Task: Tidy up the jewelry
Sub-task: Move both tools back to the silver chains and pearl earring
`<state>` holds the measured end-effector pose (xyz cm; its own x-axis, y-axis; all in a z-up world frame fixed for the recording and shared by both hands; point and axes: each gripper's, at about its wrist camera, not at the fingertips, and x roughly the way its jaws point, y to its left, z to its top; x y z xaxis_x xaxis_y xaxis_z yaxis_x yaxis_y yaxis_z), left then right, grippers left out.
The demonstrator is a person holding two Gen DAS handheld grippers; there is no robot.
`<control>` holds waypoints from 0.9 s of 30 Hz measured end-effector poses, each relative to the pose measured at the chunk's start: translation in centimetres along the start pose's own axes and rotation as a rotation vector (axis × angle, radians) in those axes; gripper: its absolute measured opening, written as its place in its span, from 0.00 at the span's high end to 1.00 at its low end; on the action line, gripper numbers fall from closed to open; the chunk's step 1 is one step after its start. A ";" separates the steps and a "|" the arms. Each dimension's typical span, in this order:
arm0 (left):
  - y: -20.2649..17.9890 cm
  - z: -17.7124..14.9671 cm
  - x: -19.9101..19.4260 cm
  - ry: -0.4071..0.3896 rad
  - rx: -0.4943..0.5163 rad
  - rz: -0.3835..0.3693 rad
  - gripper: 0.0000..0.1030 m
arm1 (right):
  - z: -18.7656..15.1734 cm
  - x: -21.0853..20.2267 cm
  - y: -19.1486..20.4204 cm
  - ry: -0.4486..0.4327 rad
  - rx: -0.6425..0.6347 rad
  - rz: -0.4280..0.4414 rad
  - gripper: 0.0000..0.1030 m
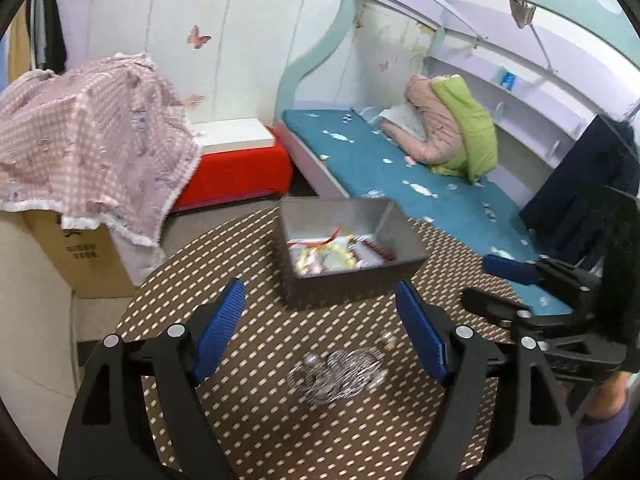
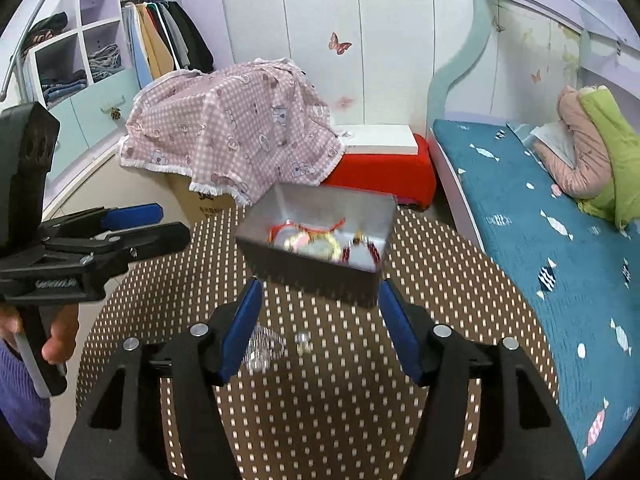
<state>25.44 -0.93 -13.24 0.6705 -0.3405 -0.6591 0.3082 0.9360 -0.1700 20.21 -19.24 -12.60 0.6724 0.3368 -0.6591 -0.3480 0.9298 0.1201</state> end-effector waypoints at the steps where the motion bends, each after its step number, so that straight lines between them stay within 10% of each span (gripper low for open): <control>1: 0.3 -0.7 0.0 -0.001 -0.004 0.011 0.24 | -0.8 0.0 0.0 0.007 0.006 0.001 0.43; 17: 0.2 -8.2 4.1 0.139 0.041 -0.002 0.36 | -7.3 1.8 -0.5 0.099 0.094 0.029 0.41; 27: -0.9 -8.7 6.0 0.187 0.087 -0.017 0.73 | -7.7 2.2 -0.8 0.109 0.118 0.038 0.39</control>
<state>23.31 -3.09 -23.40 0.5307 -0.3258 -0.7824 0.3805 0.9165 -0.1235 16.97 -20.41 -19.90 0.5834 0.3596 -0.7283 -0.2883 0.9300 0.2282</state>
